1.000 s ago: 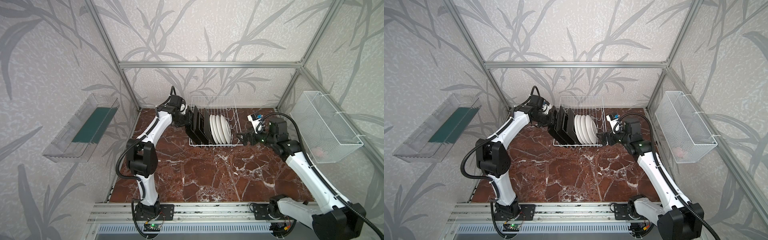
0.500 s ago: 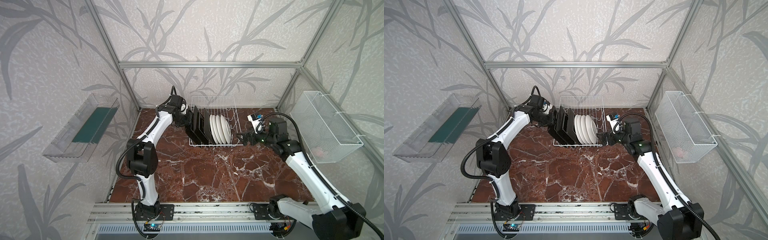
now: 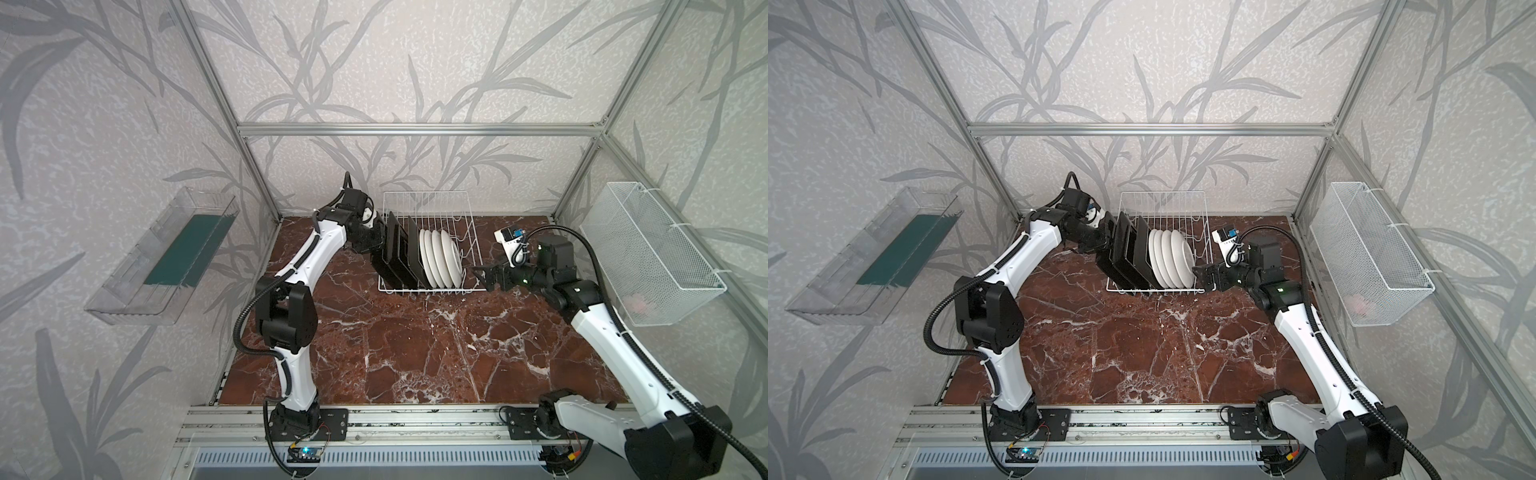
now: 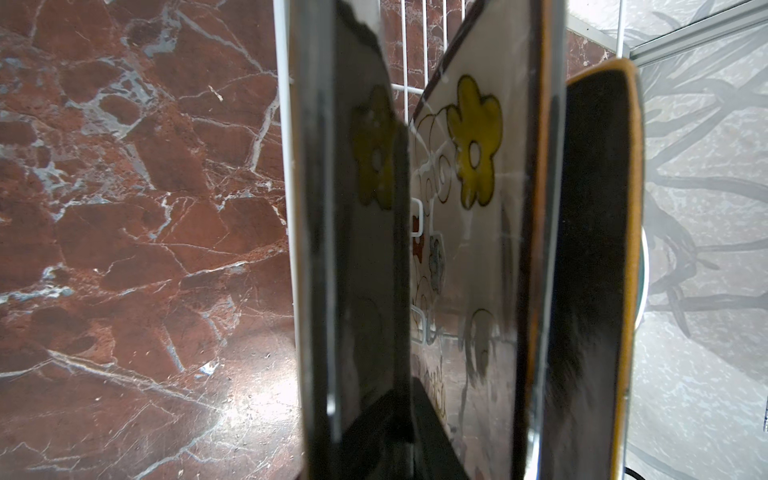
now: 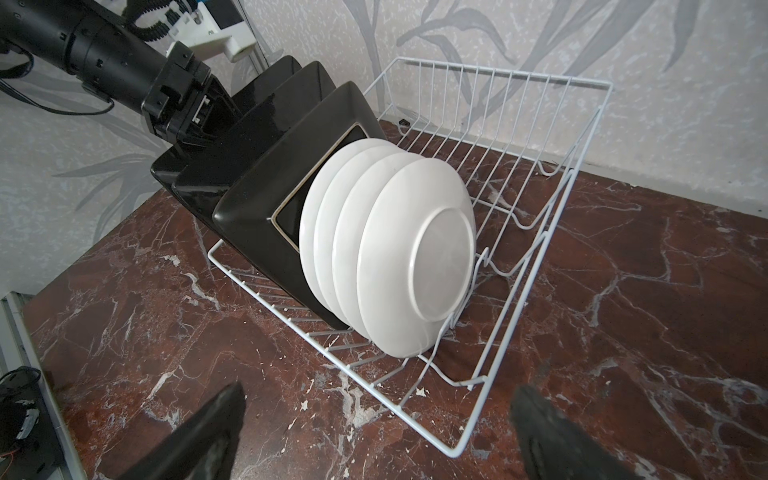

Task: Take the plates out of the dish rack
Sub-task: 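Close the left gripper on a black square plate while the right waits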

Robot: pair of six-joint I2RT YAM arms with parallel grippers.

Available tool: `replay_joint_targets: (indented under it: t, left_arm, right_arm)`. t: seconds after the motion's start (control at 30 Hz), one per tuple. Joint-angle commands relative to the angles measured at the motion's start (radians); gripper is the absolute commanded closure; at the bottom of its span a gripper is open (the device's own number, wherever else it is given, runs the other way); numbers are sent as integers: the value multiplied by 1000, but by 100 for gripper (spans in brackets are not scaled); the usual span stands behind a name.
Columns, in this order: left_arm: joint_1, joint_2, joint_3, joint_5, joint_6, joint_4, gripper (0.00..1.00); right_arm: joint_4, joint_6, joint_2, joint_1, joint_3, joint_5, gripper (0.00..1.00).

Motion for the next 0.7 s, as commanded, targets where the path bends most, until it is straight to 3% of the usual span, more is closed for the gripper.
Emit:
replay_joint_targets:
  t: [0.0,0.2,0.33,0.67]
  left_arm:
    - [-2,-2,27,-5,9,-69,81]
    - [-2,-1,25,-2,8,-77,89]
    - [-2,1,36,-20,1,-92,100]
    - [-3,-7,101,-9,-13,-123,100]
  right_arm:
    - [1,-11,-5,5,-13,6,1]
    - [4,-9,-5,7,-11,6,1]
    - [1,-9,-9,7,-8,10,1]
    - [2,-7,-14,8,-11,12,1]
